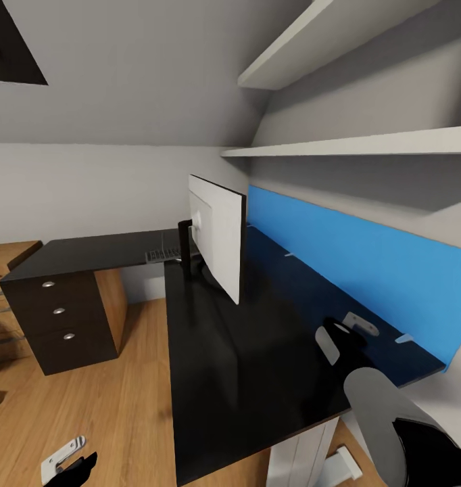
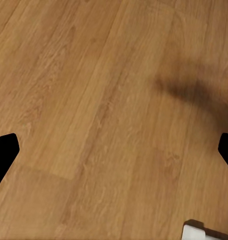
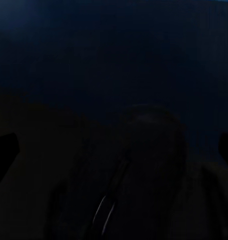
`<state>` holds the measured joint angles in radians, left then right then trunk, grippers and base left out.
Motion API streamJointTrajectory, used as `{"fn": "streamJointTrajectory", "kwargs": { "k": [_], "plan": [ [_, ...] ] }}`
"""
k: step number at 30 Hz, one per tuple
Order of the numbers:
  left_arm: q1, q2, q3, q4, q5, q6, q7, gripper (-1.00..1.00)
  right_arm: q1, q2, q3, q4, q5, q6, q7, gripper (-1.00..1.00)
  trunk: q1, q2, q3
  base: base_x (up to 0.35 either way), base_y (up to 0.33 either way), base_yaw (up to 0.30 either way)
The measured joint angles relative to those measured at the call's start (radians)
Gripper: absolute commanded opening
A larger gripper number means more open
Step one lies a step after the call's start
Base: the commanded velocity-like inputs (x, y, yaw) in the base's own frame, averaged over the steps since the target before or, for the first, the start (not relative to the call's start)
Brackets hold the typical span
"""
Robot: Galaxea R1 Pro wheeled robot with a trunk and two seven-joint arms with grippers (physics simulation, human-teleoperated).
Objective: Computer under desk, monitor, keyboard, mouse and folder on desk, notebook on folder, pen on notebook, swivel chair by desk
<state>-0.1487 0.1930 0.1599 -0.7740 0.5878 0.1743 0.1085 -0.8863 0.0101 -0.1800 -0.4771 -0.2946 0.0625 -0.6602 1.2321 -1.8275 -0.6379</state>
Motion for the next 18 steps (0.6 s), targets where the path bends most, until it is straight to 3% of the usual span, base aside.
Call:
{"fn": "streamJointTrajectory", "kwargs": {
  "k": [18],
  "plan": [
    [0.000, 0.000, 0.000, -0.001, 0.003, 0.002, 0.001, 1.00, 0.000, 0.000, 0.006, 0.015, 0.001, 0.000, -0.013, 1.00, 0.004, -0.007, -0.003, 0.000, 0.000, 0.000]
  ]
}}
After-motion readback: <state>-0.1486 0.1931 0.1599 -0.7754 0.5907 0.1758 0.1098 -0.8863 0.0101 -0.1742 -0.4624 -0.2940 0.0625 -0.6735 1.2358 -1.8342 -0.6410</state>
